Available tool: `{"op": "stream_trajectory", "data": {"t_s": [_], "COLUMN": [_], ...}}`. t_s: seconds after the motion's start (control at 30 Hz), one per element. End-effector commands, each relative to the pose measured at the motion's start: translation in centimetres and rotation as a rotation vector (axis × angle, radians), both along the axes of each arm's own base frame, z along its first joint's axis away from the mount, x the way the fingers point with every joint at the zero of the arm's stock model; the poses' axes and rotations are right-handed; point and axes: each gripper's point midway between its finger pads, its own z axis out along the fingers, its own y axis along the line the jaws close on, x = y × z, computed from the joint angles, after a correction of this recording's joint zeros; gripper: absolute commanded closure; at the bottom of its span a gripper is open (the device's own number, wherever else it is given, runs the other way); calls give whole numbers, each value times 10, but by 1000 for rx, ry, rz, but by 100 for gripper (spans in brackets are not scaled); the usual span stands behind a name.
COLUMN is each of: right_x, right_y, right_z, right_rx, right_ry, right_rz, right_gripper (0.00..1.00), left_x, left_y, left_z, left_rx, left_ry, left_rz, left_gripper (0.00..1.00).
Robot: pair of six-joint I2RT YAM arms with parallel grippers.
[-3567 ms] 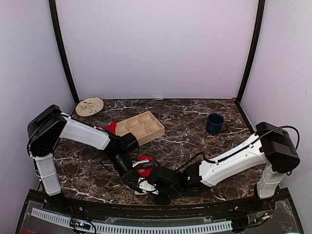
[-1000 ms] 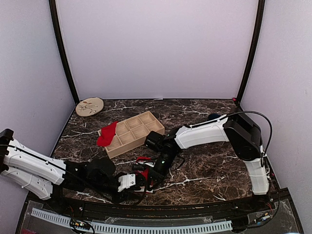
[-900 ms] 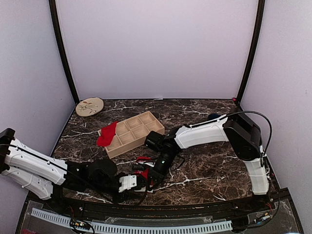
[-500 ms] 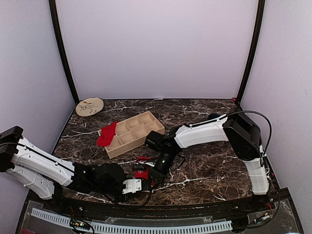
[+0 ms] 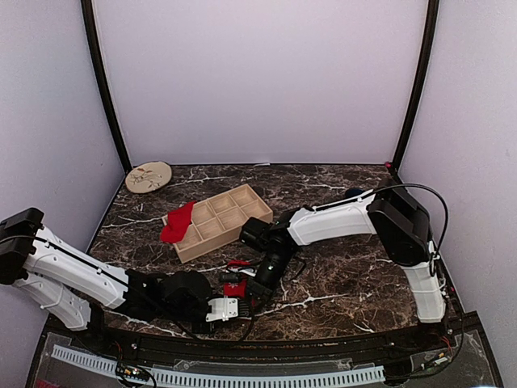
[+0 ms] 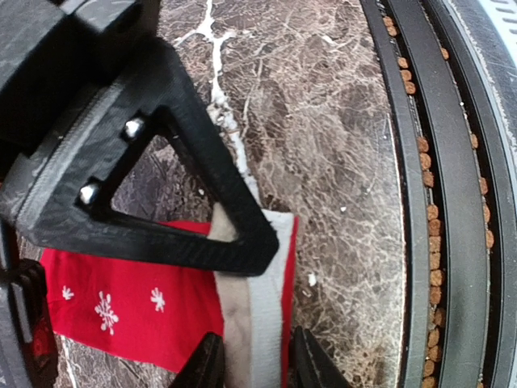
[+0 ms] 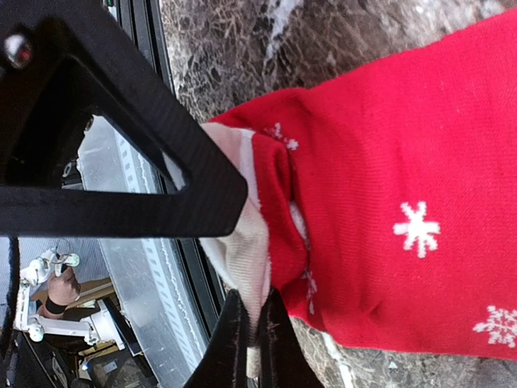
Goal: Roll the socks
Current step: Roll the sock at the center of the board.
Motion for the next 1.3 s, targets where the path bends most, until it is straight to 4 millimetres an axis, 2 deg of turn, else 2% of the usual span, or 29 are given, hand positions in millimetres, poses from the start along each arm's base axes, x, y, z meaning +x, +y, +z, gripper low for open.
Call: {"op": "stream_trajectory", "data": {"t_s": [0.0,0.27,0.7,0.83,1.0,1.07,1.27], "right_x": [5,5,3,3,5,7,11], "right_y": [4,5,4,2,1,0,-6], "right_z": [3,3,4,3,3,4,4], "right_rx": [14,13,15,10,11,13,19], "right_ry": [9,12,22,25,19,16,14], "right_rz": [-1,0,1,1,-8,-13,-47], "right_gripper": [100,100,100,100,100,97,74], "left_x": [-10,-7,-5,-7,-14,-17,-23], "left_y": [-5,-6,-7,-7,-9,-10,-14], "left_z": [9,-4,-22,-26,-31,-32,-33], "left_rx": [-15,51,110,123,138,141,131], "left_ry": [35,55,106,130,177,195,264], "left_rz": [-37,-12,44,55,41,39,34], "left_gripper": [68,69,78,83,95,97,99]}}
